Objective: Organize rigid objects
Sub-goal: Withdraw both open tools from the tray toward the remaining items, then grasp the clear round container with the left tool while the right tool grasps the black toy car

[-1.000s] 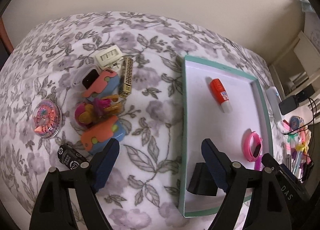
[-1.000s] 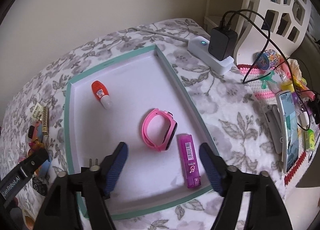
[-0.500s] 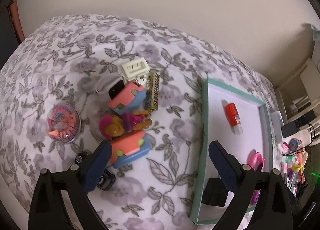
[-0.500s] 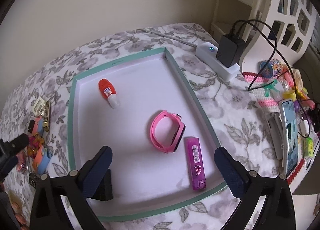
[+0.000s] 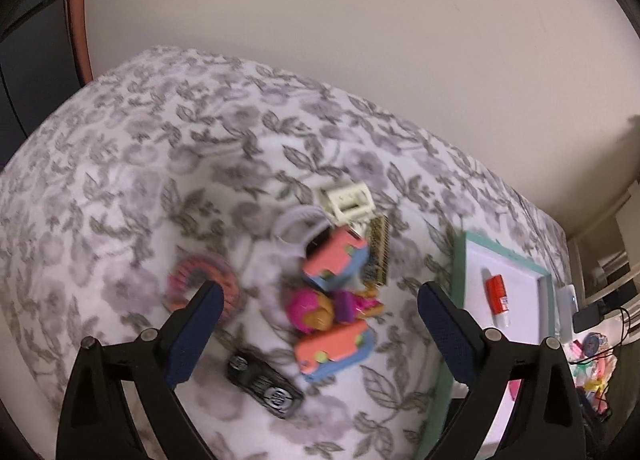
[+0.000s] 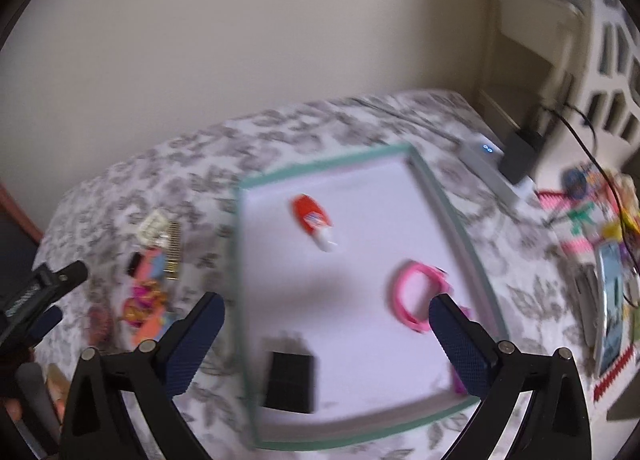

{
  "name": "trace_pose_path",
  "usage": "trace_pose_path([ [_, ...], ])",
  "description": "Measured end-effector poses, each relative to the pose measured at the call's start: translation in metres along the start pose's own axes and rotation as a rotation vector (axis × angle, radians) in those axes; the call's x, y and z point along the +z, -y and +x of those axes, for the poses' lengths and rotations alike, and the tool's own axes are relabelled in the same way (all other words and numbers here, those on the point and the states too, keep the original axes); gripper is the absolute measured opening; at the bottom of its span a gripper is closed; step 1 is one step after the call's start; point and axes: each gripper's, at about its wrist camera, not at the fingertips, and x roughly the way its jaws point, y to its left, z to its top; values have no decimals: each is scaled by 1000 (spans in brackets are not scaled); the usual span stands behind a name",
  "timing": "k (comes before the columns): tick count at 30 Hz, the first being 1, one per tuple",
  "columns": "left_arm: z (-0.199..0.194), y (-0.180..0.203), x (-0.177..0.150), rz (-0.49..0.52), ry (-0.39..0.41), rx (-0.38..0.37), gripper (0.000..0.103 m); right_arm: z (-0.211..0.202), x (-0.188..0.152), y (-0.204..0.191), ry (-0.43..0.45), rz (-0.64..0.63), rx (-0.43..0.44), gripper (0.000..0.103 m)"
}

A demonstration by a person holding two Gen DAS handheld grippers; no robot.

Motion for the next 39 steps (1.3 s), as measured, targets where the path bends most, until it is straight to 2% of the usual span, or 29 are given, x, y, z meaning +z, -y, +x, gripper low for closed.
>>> trace_pose_path([
  [5, -6, -17, 13, 28, -6, 39, 98, -7, 9, -38, 22, -50, 60, 103],
  [13, 0, -56, 18, 66, -87, 163, 98, 7, 4, -103, -42, -169, 117, 103],
  [16, 4, -71, 19, 51, -105, 191, 98, 21, -4, -127, -82, -216, 133, 103],
  [20, 16, -92, 19, 7, -148, 183, 98, 40, -19, -153, -148, -275, 154, 103],
  [25, 28, -109, 12, -21, -200, 217, 98, 65, -41, -178, -219, -350, 142, 103],
  [30, 31, -122, 10, -45, -210, 236, 98, 80, -62, -195, -293, -412, 172, 103],
  [35, 35, -126, 9, -58, -223, 222, 98, 90, -78, -206, -342, -450, 199, 103],
  [39, 38, -126, 9, -66, -231, 210, 98, 99, -84, -209, -367, -461, 189, 103],
])
